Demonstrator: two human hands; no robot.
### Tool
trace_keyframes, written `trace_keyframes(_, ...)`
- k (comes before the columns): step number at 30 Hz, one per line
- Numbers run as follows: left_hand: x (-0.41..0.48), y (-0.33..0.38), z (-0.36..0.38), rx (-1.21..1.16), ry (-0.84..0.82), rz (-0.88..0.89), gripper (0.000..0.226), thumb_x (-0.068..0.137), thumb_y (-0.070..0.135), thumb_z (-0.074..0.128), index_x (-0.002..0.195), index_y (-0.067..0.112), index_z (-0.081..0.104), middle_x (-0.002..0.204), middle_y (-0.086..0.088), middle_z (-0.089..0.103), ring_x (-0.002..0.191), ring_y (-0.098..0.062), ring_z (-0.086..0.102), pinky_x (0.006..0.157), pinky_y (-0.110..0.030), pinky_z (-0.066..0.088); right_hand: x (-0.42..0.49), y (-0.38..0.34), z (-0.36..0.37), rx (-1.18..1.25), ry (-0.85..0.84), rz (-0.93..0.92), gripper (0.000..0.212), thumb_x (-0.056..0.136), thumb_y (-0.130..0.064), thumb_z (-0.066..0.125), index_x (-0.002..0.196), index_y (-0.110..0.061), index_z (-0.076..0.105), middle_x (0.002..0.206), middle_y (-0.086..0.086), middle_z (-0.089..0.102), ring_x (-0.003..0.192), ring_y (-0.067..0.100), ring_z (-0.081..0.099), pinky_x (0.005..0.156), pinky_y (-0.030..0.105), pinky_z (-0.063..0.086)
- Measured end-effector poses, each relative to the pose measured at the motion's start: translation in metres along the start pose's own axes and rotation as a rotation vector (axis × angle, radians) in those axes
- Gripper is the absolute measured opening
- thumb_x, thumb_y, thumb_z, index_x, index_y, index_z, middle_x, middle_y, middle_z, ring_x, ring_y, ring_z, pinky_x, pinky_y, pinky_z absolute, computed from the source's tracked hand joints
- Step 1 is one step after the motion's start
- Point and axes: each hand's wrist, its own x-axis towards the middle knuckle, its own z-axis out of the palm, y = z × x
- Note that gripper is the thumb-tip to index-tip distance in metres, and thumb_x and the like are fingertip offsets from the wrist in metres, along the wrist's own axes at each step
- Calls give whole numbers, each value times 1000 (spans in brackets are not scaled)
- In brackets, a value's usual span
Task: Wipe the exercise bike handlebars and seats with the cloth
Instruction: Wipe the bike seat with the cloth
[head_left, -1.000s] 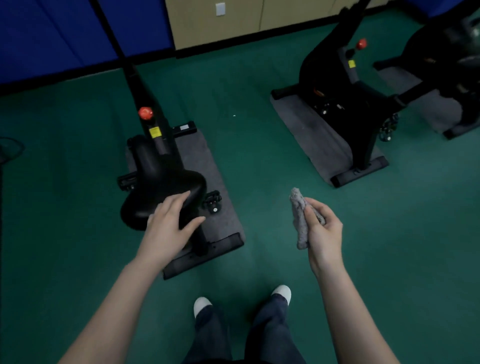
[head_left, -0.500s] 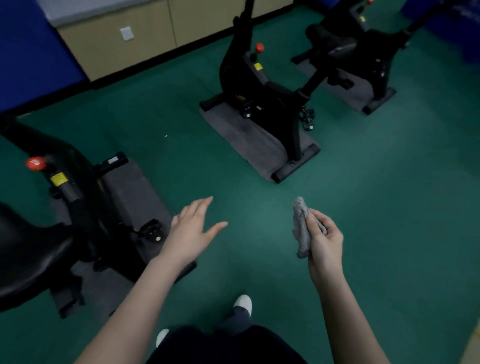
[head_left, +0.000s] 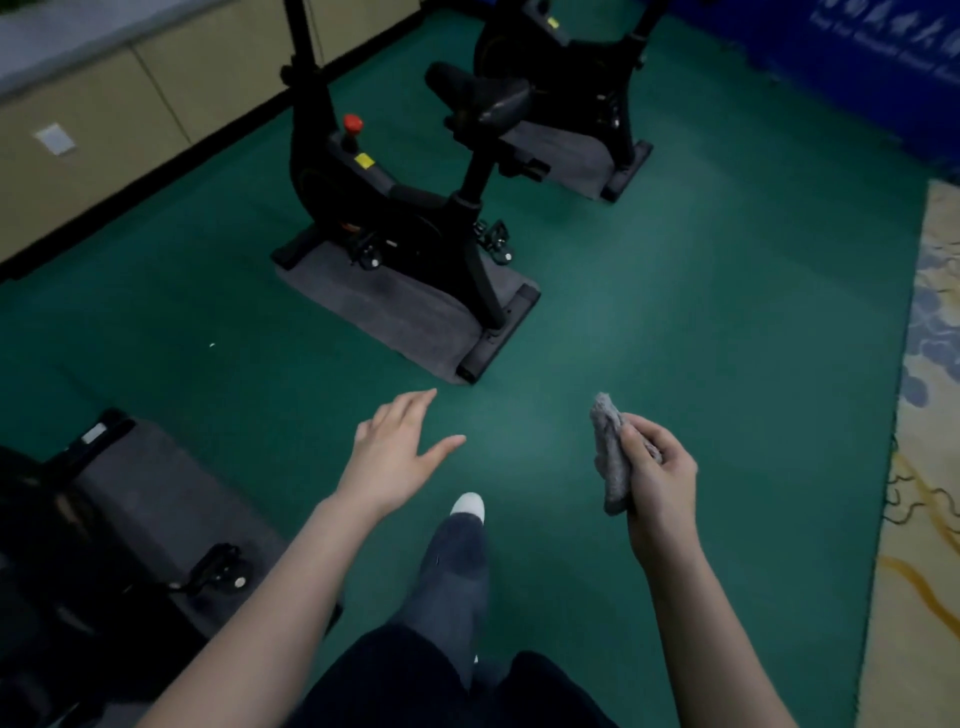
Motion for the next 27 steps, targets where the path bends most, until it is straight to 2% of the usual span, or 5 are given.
trace_keyframes(7, 126, 17, -4, 92, -38, 54, 71, 91, 60, 40, 148, 20, 25, 151, 4, 31, 138, -17, 25, 110, -38, 21, 106, -51, 45, -60, 7, -31, 8, 92, -10, 60, 93, -14, 67, 98, 16, 68, 85, 28, 61, 88, 51, 50)
trace_keyframes(12, 209, 32, -13, 151, -74, 90, 71, 92, 62, 33, 149, 21, 22, 155, 5, 26, 143, -14, 16, 114, -35, 13, 171, -80, 67, -89, 16, -38, 9, 92, -10, 60, 95, -12, 68, 102, 20, 68, 87, 29, 62, 89, 50, 50)
trace_keyframes(21, 304, 71, -15, 180, -72, 68, 70, 92, 63, 31, 149, 22, 24, 154, 6, 27, 144, -13, 13, 114, -34, 10, 274, -109, 62, -52, 56, 16, 12, 92, -5, 59, 100, -4, 67, 106, 26, 66, 89, 29, 60, 92, 52, 48)
trace_keyframes(27, 361, 123, 1, 149, -27, -26, 70, 92, 63, 33, 148, 22, 26, 153, 6, 30, 144, -14, 14, 114, -35, 9, 362, -134, 38, -43, -26, 15, 12, 91, -8, 60, 101, -3, 66, 104, 22, 68, 89, 27, 61, 92, 52, 48)
